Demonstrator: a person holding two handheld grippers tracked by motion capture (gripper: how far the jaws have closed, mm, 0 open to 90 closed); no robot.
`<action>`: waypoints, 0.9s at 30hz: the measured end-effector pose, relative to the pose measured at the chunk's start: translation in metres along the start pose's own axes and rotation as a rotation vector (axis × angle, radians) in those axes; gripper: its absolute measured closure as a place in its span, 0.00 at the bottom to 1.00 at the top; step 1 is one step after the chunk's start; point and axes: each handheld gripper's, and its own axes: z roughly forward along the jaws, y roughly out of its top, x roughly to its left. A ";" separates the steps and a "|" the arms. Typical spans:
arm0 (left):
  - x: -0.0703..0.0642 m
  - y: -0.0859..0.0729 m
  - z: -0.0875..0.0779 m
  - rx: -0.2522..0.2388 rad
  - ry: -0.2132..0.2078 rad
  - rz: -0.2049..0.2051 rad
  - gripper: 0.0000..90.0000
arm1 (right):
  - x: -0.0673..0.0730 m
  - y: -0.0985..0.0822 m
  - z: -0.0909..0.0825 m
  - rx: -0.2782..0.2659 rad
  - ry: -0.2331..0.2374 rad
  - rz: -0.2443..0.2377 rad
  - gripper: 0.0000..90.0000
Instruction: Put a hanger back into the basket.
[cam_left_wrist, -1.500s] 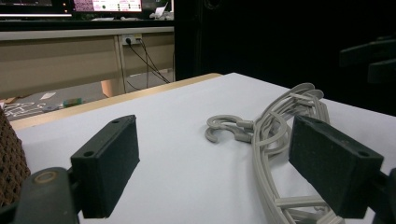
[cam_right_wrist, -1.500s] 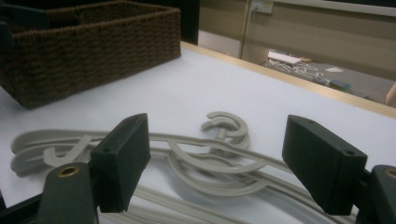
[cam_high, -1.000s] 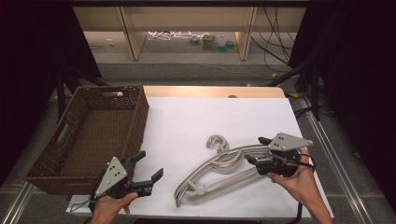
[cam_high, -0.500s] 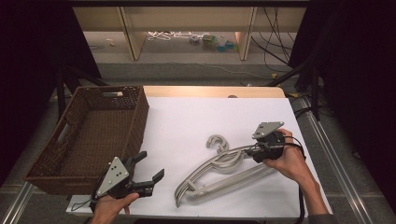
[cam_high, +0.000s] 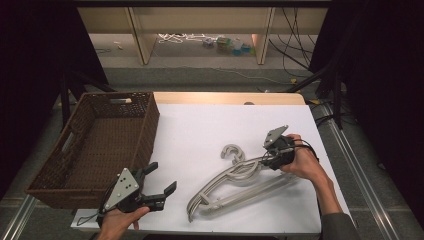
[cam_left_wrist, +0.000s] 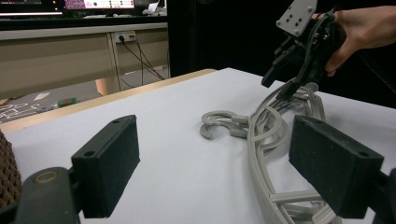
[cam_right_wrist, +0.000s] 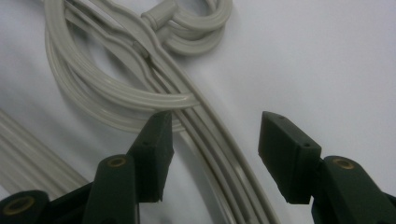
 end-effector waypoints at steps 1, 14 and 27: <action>0.000 0.000 0.000 0.001 -0.002 -0.003 0.18 | -0.002 0.001 0.003 0.003 0.003 -0.010 0.52; 0.000 0.000 0.000 -0.004 -0.004 0.000 0.18 | -0.006 0.001 0.024 0.060 0.079 -0.035 0.60; 0.000 0.000 0.000 0.002 -0.007 0.000 0.18 | -0.012 0.001 0.026 0.037 0.124 -0.077 0.70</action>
